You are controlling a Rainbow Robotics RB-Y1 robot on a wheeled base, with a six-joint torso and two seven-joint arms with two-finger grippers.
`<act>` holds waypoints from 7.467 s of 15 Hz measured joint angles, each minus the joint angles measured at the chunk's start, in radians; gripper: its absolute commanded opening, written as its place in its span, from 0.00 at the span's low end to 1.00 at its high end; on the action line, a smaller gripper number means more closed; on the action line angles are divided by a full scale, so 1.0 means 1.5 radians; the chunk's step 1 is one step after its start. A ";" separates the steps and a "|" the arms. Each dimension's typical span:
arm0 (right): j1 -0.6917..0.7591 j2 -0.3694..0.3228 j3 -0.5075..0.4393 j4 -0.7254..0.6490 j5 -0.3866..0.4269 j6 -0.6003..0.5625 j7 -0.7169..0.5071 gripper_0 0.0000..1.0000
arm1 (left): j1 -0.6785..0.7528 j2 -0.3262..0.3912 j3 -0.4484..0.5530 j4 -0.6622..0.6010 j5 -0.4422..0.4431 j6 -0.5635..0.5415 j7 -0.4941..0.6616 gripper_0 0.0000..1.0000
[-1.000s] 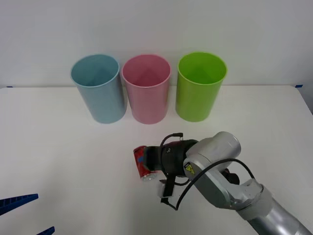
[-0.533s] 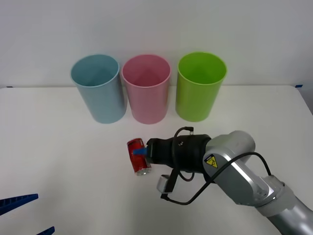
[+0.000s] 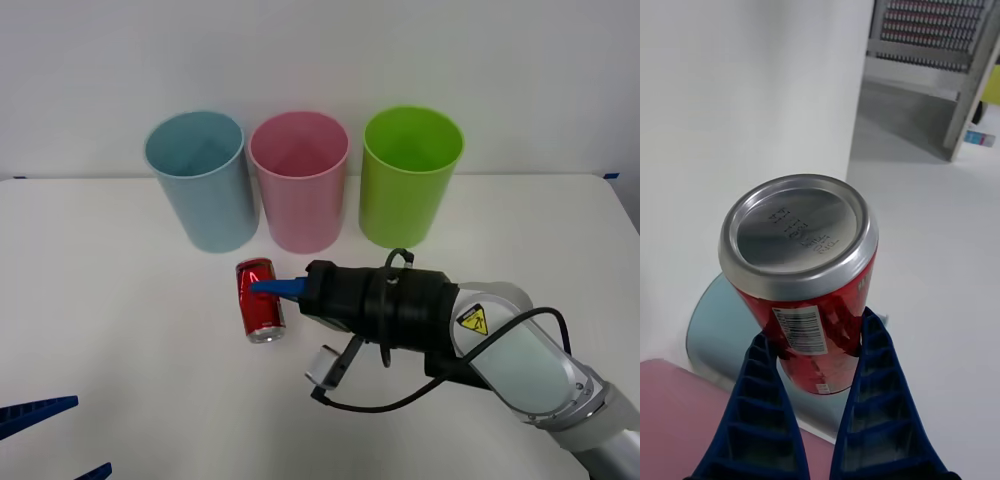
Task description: Put cans in the blue bin and PET bottles in the pink bin and trash in the green bin.
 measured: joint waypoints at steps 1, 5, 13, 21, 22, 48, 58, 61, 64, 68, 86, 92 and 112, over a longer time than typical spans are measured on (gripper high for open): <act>0.007 0.007 -0.013 0.000 -0.020 0.000 -0.012 0.00 | 0.000 0.000 0.000 0.000 0.000 0.000 0.000 1.00; 0.031 0.017 -0.033 0.000 -0.097 0.003 -0.125 0.00 | 0.000 0.000 0.000 0.000 0.000 0.000 0.000 1.00; 0.064 0.049 -0.043 -0.031 -0.182 0.049 -0.377 0.00 | 0.000 0.000 0.000 0.000 0.000 0.000 0.000 1.00; 0.066 0.057 -0.045 -0.072 -0.182 0.138 -0.682 0.00 | 0.000 0.000 0.000 0.000 0.000 0.000 0.000 1.00; 0.067 0.064 -0.044 -0.079 -0.182 0.146 -0.707 0.00 | 0.000 0.000 0.000 0.000 0.000 0.000 0.000 1.00; -0.222 0.273 -0.075 0.246 0.254 0.282 -1.212 0.00 | 0.000 0.000 0.000 0.000 0.000 0.000 0.000 1.00; -0.413 0.273 -0.085 0.480 0.223 0.298 -1.215 0.00 | 0.000 0.000 0.000 0.000 0.000 0.000 0.000 1.00; -0.461 0.273 -0.062 0.559 0.198 0.349 -1.217 0.00 | 0.000 0.000 0.000 0.000 0.000 0.000 0.000 1.00; -0.469 0.273 -0.033 0.572 0.192 0.352 -1.218 0.00 | 0.000 0.000 0.000 0.000 0.000 0.000 0.000 1.00; -0.468 0.273 0.010 0.572 0.173 0.353 -1.220 0.00 | 0.000 0.000 0.000 0.000 0.000 0.000 0.000 1.00; -0.463 0.273 -0.002 0.572 0.172 0.355 -1.213 1.00 | 0.000 0.000 0.000 0.000 0.000 0.000 0.000 1.00; -0.463 0.273 -0.003 0.571 0.139 0.357 -1.214 1.00 | 0.000 0.000 0.000 0.000 0.000 0.000 0.000 1.00; -0.177 0.032 -0.094 -0.028 -0.085 0.024 -1.212 1.00 | 0.000 0.000 0.000 0.000 0.000 0.000 0.000 1.00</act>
